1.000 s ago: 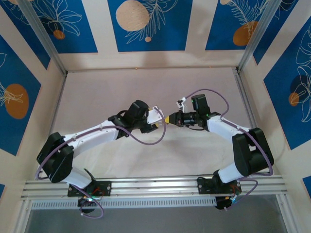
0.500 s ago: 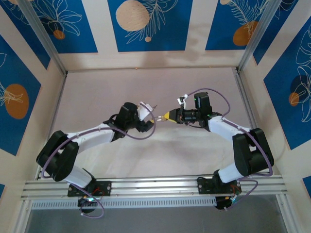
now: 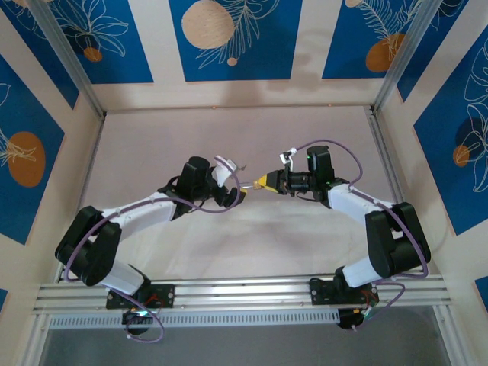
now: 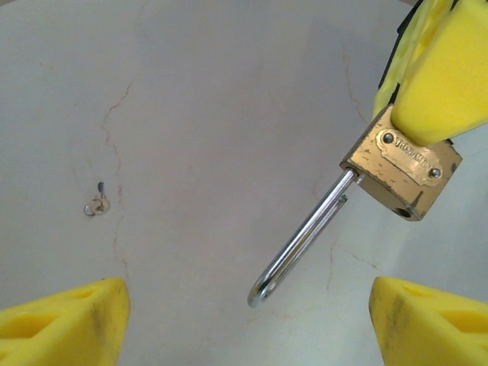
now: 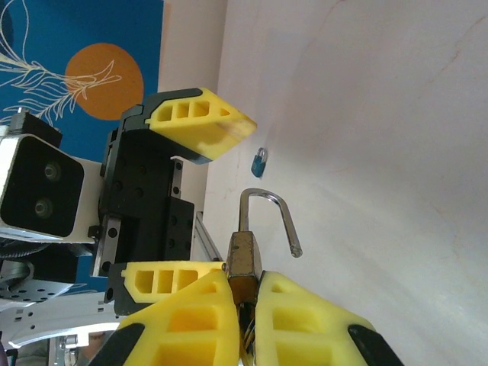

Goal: Unlock with the key

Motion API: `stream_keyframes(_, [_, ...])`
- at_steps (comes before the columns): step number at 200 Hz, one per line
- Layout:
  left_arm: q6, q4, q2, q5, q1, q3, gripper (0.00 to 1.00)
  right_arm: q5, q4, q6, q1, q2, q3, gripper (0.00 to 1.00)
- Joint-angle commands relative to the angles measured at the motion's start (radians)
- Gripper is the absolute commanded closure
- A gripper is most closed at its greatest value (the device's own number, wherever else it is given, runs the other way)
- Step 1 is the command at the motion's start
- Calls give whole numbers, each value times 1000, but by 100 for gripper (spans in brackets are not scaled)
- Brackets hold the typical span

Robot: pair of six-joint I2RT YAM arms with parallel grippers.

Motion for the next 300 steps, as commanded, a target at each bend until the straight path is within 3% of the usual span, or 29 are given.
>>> stream_keyframes(1, [-27,8,20,30,12,32,19,-46,38,29,-4,-31,-16,92])
stream_keyframes(68, [-20,21,44,-40,12,47,21,-64,91,93,-2,-45,-43,92])
stream_keyframes(113, [-29,64,47,-197,9,33,24,-55,95,114,19,-20,-41,92])
stream_keyframes(151, [-36,86,20,-260,10,-4,25,-43,113,129,39,9,-26,92])
stream_keyframes(184, [-74,90,-12,-252,10,-27,25,-28,107,121,30,52,5,92])
stream_keyframes(260, [-100,60,-221,-362,9,-136,21,39,-94,-74,-94,202,157,91])
stream_keyframes(300, [-89,63,-219,-364,9,-127,20,89,-217,-203,-120,311,261,91])
